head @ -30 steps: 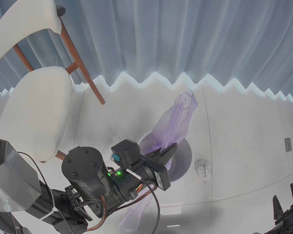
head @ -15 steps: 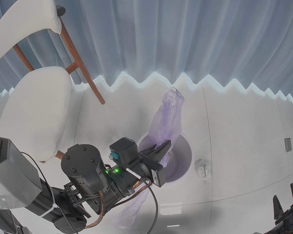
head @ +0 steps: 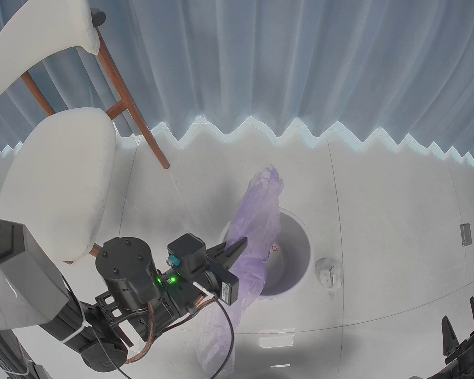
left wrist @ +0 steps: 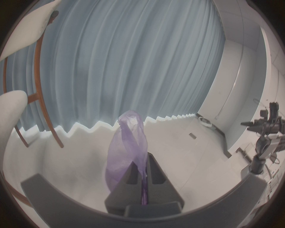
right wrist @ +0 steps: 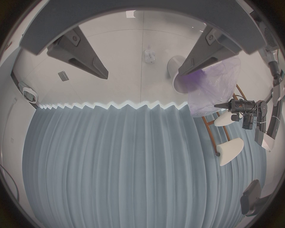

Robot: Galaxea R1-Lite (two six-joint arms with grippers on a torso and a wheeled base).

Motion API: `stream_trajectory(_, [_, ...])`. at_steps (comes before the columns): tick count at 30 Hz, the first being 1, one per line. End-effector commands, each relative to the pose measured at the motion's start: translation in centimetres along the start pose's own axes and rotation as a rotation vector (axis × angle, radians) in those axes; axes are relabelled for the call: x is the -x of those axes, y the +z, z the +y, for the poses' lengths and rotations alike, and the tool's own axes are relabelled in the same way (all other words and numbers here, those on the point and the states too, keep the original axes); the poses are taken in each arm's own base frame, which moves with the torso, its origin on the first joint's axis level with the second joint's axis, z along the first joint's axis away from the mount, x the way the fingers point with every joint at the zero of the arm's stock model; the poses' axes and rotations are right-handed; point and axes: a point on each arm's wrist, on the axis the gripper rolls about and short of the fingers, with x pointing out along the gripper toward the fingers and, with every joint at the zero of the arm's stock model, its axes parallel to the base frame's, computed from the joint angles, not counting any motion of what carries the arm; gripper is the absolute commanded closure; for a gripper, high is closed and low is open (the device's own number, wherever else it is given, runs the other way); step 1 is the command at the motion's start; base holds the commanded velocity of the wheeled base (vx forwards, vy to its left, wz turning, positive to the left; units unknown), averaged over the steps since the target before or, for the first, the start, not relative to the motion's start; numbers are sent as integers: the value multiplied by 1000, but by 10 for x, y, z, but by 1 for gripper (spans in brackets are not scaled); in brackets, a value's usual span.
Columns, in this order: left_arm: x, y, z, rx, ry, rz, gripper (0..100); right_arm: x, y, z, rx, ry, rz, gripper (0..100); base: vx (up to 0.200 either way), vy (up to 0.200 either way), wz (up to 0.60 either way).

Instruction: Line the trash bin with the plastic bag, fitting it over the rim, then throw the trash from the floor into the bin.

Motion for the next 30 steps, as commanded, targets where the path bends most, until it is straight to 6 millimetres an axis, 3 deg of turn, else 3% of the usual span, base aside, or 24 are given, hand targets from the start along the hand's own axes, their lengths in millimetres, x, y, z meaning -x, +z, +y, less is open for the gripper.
stream_trajectory(1, [2, -8, 13, -26, 41, 34, 100, 0, -5, 0, -1, 0, 1, 0, 0, 0, 0])
stream_trajectory(9, [3, -29, 15, -62, 18, 103, 100, 0, -5, 0, 1, 0, -3, 0, 0, 0, 0])
stream_trajectory(15, [6, -40, 16, -109, -157, 78, 100, 0, -5, 0, 2, 3, -3, 0, 0, 0, 0])
stream_trajectory(20, [7, -37, 16, -121, -218, 57, 100, 0, -5, 0, 18, 5, -3, 0, 0, 0, 0])
stream_trajectory(25, [15, -20, 25, -151, -331, -17, 100, -1, -5, 1, 19, 37, 14, 0, 0, 0, 0])
stream_trajectory(30, [15, -22, 26, -149, -354, -14, 100, -3, -4, 0, 25, 68, 47, 0, 0, 0, 0])
